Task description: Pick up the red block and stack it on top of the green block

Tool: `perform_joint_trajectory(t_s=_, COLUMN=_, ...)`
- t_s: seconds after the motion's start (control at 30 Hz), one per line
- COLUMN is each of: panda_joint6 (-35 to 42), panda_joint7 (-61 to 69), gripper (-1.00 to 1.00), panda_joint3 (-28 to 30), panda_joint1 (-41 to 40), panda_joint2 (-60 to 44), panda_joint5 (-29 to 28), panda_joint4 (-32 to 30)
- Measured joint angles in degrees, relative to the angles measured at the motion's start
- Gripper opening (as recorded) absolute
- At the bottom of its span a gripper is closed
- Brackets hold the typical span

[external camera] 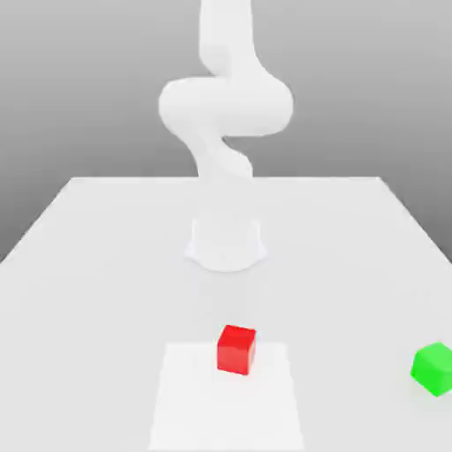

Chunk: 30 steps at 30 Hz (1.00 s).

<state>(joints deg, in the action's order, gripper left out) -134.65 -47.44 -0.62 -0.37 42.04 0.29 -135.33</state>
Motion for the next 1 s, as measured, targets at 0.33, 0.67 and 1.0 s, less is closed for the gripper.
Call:
perform_joint_trajectory(t_s=0.33, panda_joint6=-13.6, panda_joint7=-8.0, gripper=0.0, panda_joint3=-3.0, panda_joint1=-1.5, panda_joint2=-18.5, panda_joint5=1.1, panda_joint4=-16.5)
perform_joint_trajectory(t_s=0.67, panda_joint6=-31.8, panda_joint7=-17.3, gripper=0.0, panda_joint3=-4.4, panda_joint1=-2.2, panda_joint2=-43.0, panda_joint5=-0.7, panda_joint4=-29.8)
perform_joint_trajectory(t_s=1.0, panda_joint6=-40.3, panda_joint7=-20.0, gripper=-1.0, panda_joint3=-1.3, panda_joint1=0.2, panda_joint2=-52.9, panda_joint5=-4.2, panda_joint4=-28.6)
